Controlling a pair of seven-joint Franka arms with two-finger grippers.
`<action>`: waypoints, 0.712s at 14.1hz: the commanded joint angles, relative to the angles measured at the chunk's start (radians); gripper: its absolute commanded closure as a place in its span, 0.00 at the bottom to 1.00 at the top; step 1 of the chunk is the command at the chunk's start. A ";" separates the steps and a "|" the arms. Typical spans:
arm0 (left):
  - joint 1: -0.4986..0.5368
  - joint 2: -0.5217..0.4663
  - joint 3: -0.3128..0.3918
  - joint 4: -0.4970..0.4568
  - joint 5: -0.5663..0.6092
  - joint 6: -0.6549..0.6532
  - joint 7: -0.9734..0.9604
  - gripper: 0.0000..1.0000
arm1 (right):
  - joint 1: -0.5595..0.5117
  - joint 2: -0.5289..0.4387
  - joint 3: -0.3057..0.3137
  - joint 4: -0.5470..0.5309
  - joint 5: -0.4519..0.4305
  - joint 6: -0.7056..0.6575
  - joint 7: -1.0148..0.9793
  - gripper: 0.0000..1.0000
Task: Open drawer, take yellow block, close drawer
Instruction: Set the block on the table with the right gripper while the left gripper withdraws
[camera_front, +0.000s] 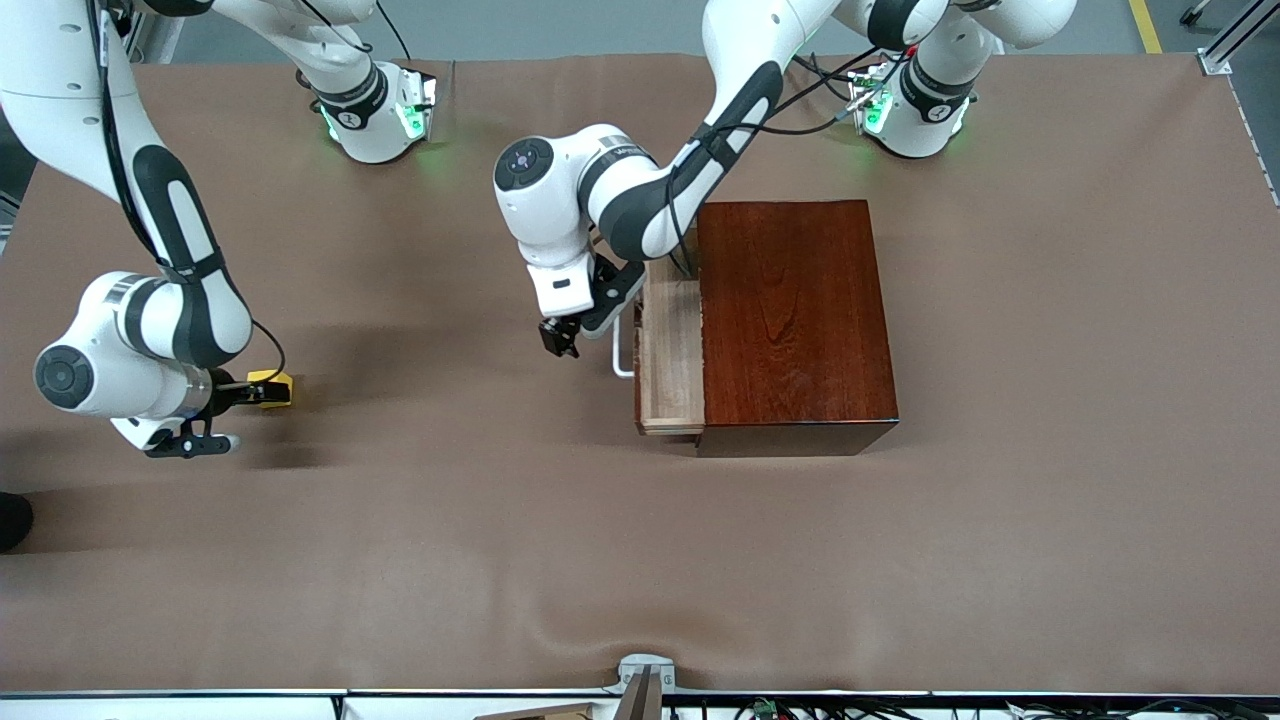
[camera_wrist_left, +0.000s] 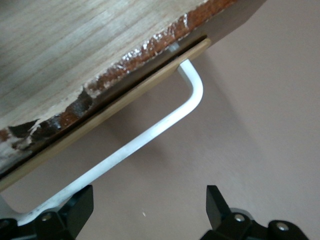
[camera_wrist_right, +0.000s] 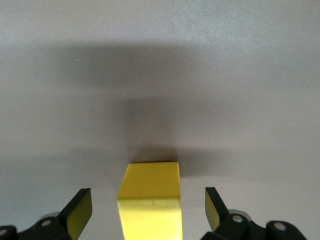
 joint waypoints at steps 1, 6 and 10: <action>0.044 -0.018 0.006 0.008 0.018 -0.163 0.011 0.00 | -0.021 -0.068 0.016 0.049 -0.005 -0.103 -0.001 0.00; 0.066 -0.023 0.006 0.008 0.017 -0.250 0.005 0.00 | -0.013 -0.156 0.019 0.118 -0.005 -0.235 -0.001 0.00; 0.059 -0.041 -0.006 0.018 0.015 -0.189 0.017 0.00 | 0.022 -0.225 0.025 0.197 -0.005 -0.350 0.001 0.00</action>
